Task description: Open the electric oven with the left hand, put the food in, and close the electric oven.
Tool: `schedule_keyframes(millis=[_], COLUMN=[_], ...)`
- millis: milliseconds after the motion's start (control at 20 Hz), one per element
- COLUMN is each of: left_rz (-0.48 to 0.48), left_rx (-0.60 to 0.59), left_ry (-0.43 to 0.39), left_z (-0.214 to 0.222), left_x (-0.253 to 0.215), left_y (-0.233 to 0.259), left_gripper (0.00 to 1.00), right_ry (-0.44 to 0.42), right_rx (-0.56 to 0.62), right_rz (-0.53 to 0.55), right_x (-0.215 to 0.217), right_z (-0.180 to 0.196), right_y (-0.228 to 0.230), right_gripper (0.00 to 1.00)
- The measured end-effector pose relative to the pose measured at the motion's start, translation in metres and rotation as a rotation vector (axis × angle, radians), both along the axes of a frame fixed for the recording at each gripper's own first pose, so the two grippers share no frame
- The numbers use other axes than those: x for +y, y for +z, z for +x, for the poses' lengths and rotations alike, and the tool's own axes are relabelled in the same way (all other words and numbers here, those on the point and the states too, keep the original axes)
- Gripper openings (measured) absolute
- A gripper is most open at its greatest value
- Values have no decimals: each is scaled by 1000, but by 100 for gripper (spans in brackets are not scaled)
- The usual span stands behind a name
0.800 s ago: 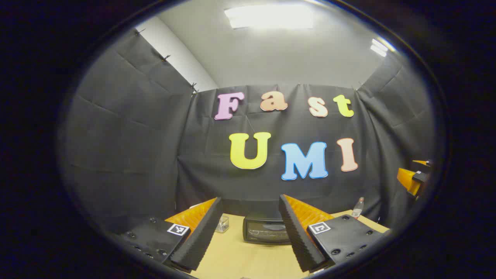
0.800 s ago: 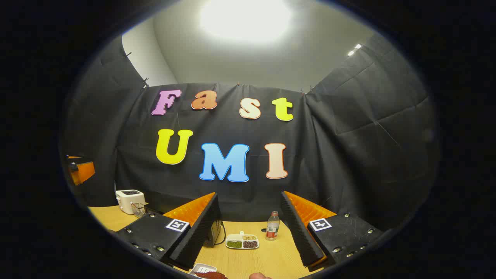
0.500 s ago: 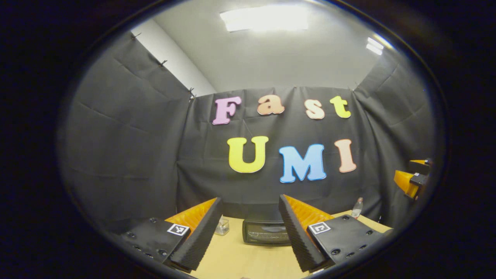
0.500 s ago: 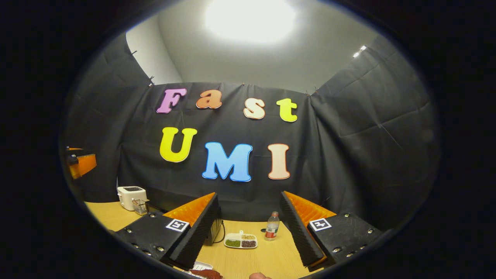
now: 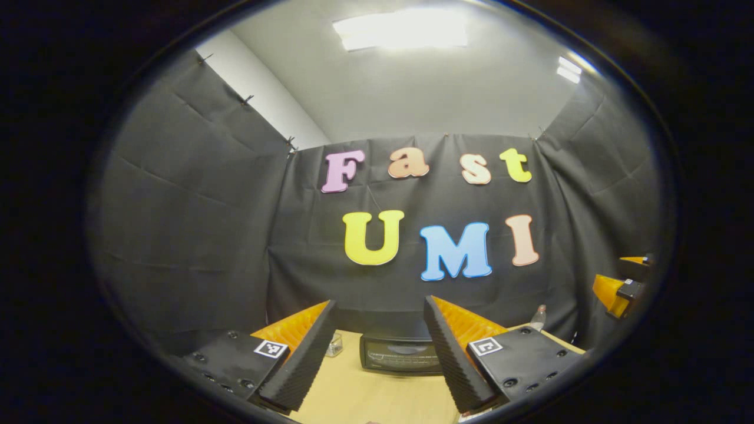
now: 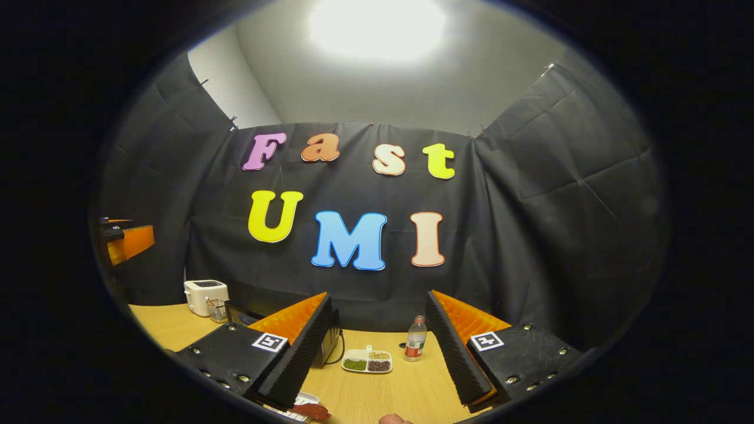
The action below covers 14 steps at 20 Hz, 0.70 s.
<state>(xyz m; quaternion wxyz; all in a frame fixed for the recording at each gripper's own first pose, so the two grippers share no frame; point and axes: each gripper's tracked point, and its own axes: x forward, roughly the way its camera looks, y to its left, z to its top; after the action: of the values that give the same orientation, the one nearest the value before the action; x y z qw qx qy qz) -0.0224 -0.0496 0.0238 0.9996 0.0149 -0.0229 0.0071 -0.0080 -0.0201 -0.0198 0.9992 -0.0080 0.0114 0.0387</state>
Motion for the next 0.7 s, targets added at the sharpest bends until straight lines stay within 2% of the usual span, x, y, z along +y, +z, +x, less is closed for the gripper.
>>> schedule_keyframes(millis=[350, 550, 700], left_rz=[1, 16, -9], left_rx=[12, 34, 46], left_ry=[0, -28, -57], left_z=[18, 46, 75], left_x=[-23, -31, -31], left_y=[-14, -33, -49], left_gripper=[97, 97, 97], right_ry=[11, -28, -79], right_rx=[32, 42, 46], right_rz=[46, 55, 36], right_x=[-15, -20, -23], right_z=[0, 6, 13], right_y=[-15, -18, -19], right_gripper=[97, 97, 97])
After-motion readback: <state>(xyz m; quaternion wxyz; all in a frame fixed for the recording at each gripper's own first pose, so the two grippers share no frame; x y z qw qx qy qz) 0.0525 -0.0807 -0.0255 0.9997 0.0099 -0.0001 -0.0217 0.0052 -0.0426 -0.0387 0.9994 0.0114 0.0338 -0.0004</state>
